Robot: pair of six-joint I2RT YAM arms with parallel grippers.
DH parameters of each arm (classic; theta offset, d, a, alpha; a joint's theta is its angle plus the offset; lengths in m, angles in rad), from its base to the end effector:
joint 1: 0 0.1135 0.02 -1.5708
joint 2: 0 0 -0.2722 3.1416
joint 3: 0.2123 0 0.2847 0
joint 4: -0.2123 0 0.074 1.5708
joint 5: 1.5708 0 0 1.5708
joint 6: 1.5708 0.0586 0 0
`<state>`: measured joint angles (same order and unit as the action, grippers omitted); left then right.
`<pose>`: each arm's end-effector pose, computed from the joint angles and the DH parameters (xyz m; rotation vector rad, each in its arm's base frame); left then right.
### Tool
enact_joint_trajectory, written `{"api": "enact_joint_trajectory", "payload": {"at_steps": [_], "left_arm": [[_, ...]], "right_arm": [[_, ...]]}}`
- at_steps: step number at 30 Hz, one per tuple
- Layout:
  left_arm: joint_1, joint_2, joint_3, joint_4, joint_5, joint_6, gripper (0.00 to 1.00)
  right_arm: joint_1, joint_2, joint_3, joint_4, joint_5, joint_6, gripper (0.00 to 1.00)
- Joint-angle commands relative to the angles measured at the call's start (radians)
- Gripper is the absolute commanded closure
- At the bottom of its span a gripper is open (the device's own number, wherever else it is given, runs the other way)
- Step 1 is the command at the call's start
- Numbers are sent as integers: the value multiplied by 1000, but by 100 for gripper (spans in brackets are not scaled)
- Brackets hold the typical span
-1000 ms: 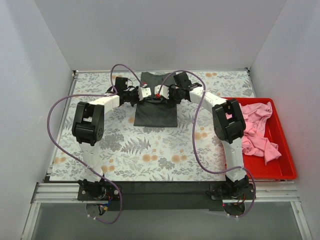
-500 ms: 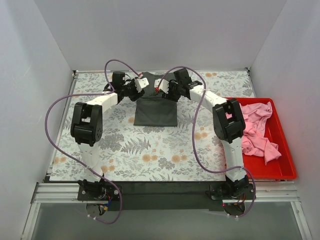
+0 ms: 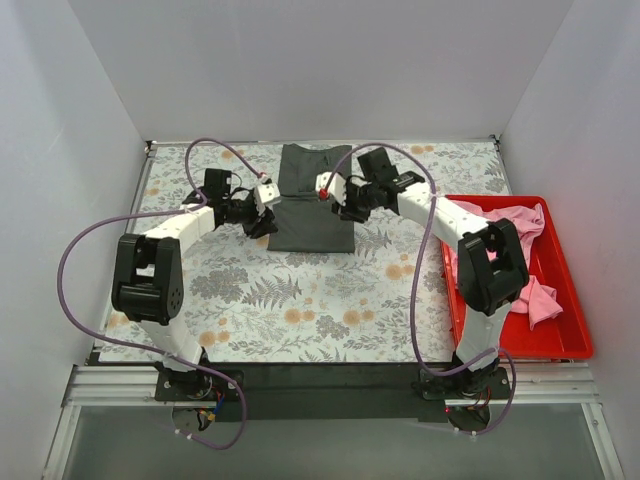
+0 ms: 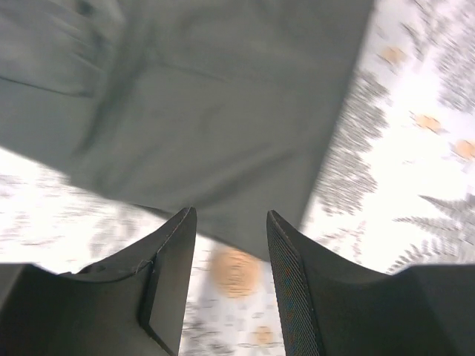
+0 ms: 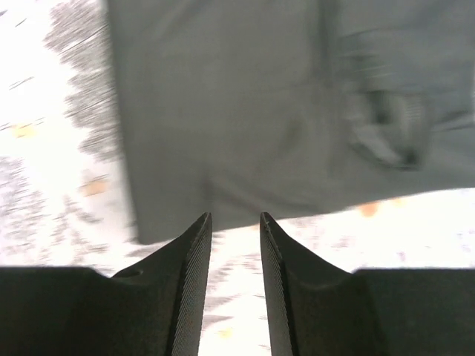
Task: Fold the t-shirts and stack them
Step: Fold the tshirt
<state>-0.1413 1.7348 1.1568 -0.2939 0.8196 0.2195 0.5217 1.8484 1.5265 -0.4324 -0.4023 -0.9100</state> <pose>0.3936 -0.0993 0.1930 0.7560 2.1550 -0.9470 0.3967 0.2545 0.2565 -1.6315 1.5725 0.2632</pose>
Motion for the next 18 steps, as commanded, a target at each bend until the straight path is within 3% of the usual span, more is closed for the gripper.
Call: {"api": "enact_joint_trajectory", "payload": {"at_steps": [1,7,18], "left_arm": [[-12,-6,-40,-63,61,52,59],[-21,28,-86,-63,30,144,59],[-46,80,-131,-57,-23,225,60]], "right_arm": [[38,24,-78,-71,-29,33,62],[46,67,-123,-66,-50,53,66],[61,110,-189,-34,-15,7,65]]}}
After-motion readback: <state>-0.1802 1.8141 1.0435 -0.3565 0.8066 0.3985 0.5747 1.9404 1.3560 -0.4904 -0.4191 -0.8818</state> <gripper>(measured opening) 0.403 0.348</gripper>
